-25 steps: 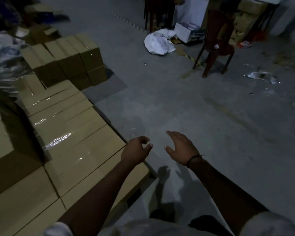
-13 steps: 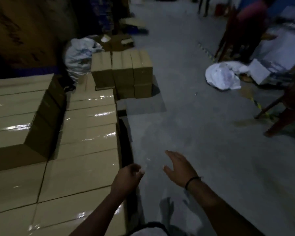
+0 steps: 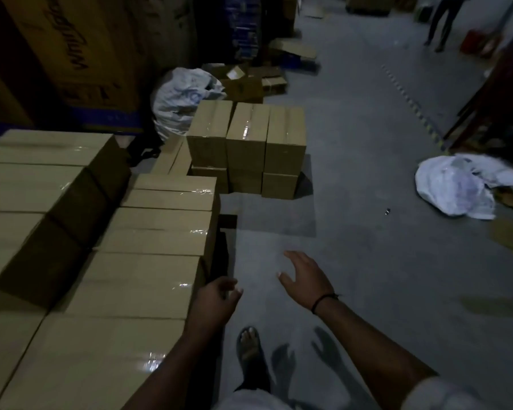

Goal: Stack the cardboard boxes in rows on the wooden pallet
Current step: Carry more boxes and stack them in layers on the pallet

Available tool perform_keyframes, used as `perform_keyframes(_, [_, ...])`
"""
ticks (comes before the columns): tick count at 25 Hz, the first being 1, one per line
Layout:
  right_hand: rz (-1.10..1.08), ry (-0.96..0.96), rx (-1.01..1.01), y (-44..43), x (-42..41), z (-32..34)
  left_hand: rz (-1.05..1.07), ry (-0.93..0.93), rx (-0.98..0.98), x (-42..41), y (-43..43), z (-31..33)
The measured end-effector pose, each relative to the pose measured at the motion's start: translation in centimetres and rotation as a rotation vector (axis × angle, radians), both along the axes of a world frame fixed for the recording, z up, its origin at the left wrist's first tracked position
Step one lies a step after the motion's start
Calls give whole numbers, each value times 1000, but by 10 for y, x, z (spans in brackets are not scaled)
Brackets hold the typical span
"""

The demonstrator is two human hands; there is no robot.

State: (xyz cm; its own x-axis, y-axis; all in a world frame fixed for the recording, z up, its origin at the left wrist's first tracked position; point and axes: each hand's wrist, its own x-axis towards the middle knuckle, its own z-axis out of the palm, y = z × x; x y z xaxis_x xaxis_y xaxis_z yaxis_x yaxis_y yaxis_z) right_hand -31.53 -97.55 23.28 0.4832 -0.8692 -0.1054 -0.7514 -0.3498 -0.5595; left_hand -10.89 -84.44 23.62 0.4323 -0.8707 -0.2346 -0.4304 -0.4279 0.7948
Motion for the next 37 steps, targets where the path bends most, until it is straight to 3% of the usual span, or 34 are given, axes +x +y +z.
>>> perform_keyframes(10, [-143, -186, 109, -279, 61, 10, -119, -64, 22, 60, -308, 31])
perform_keyframes(17, [-181, -167, 153, -514, 59, -23, -60, -50, 53, 71, -528, 6])
perform_keyframes(23, [-138, -134, 224, -689, 65, -17, 3, -35, 59, 80, -687, 20])
perform_keyframes(33, [-204, -82, 319, -889, 135, -50, -57, -18, 183, 158, -897, -32])
perform_keyframes(37, [-252, -25, 345, -965, 168, -54, -75, -17, 128, 204, -995, -36])
